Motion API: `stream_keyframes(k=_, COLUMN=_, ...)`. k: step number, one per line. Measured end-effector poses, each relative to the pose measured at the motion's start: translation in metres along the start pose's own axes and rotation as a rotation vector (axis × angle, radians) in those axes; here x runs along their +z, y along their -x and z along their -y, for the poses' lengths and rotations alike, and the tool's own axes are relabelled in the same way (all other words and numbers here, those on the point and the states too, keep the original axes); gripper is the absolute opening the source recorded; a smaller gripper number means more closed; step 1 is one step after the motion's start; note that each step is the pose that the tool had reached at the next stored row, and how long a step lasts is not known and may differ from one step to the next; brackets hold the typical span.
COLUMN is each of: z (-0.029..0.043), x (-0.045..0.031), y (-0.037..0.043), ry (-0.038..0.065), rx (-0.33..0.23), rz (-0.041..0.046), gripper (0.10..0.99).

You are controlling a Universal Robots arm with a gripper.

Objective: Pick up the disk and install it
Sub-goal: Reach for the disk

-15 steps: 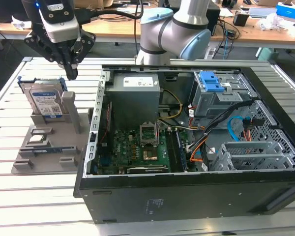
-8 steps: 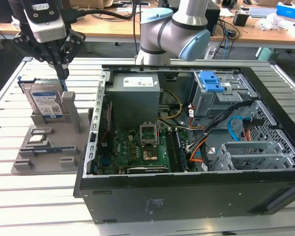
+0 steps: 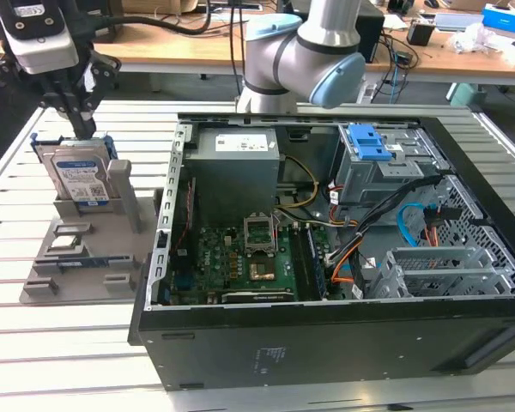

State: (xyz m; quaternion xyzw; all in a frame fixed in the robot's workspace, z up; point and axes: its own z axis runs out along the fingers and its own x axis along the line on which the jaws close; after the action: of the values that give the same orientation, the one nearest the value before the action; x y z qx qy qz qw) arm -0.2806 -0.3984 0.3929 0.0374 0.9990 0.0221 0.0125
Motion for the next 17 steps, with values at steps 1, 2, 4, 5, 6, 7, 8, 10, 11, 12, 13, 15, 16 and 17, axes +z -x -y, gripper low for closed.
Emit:
stream_keyframes(k=1, z=0.0001, x=-0.0001, y=-0.0024, ry=0.000, rx=0.000, rz=-0.0001, gripper=0.106)
stream_keyframes(k=2, z=0.0004, x=-0.0001, y=-0.0057, ry=0.000, rx=0.000, rz=0.0000, gripper=0.106)
stream_keyframes(k=4, z=0.0007, x=-0.0001, y=-0.0098, ry=0.000, rx=0.000, rz=0.0000, gripper=0.106)
stream_keyframes(k=5, z=0.0009, x=-0.0002, y=-0.0122, ry=0.000, rx=0.000, rz=-0.0001, gripper=0.106)
stream_keyframes(k=6, z=0.0011, x=-0.0002, y=-0.0158, ry=0.000, rx=0.000, rz=0.0000, gripper=0.106)
stream_keyframes(k=7, z=0.0013, x=-0.0003, y=-0.0181, ry=0.000, rx=0.000, rz=-0.0001, gripper=0.106)
stream_keyframes(k=8, z=0.0014, x=-0.0003, y=-0.0202, ry=0.000, rx=0.000, rz=0.0000, gripper=0.106)
stream_keyframes(k=10, z=0.0018, x=-0.0004, y=-0.0248, ry=0.000, rx=0.000, rz=0.0000, gripper=0.106)
stream_keyframes(k=11, z=0.0022, x=-0.0005, y=-0.0296, ry=0.000, rx=0.000, rz=0.0000, gripper=0.106)
stream_keyframes(k=12, z=0.0025, x=-0.0006, y=-0.0347, ry=0.000, rx=0.000, rz=-0.0001, gripper=0.106)
stream_keyframes(k=13, z=0.0029, x=-0.0007, y=-0.0389, ry=0.000, rx=0.000, rz=-0.0001, gripper=0.106)
stream_keyframes(k=15, z=0.0034, x=-0.0009, y=-0.0465, ry=0.000, rx=0.000, rz=0.0000, gripper=0.106)
stream_keyframes(k=16, z=0.0037, x=-0.0009, y=-0.0499, ry=0.000, rx=0.000, rz=0.0000, gripper=0.106)
stream_keyframes(k=17, z=0.0040, x=-0.0010, y=-0.0539, ry=0.000, rx=0.000, rz=0.0000, gripper=0.106)
